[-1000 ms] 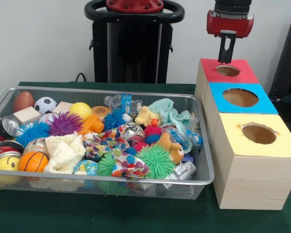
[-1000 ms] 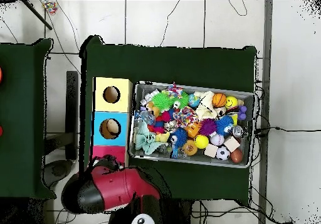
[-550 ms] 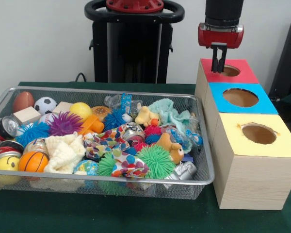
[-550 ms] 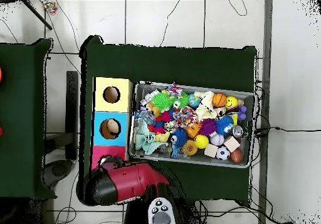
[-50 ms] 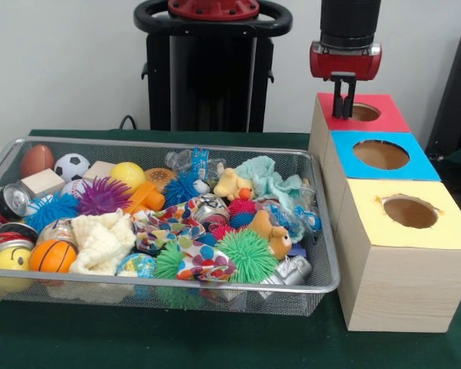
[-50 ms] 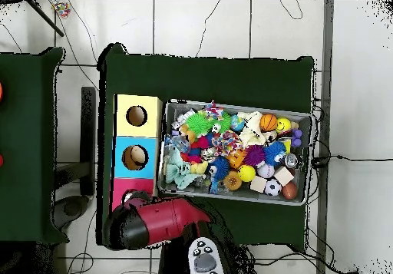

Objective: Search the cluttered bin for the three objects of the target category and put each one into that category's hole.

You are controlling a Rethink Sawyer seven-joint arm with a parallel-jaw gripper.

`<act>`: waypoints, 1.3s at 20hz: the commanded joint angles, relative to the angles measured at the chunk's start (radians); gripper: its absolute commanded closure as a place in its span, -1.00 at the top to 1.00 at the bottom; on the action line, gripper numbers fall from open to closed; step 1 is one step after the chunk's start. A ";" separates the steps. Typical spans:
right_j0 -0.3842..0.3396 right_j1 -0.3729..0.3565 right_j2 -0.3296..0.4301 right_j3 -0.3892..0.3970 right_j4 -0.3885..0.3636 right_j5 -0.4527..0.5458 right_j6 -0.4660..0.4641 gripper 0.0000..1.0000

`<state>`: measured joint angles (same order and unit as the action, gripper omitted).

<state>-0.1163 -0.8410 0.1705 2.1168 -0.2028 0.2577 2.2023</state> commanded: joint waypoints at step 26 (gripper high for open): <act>-0.005 -0.269 0.115 0.128 0.036 0.155 0.025 -1.00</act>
<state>-0.1778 -0.9192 0.2498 2.2078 -0.2026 0.2355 2.2023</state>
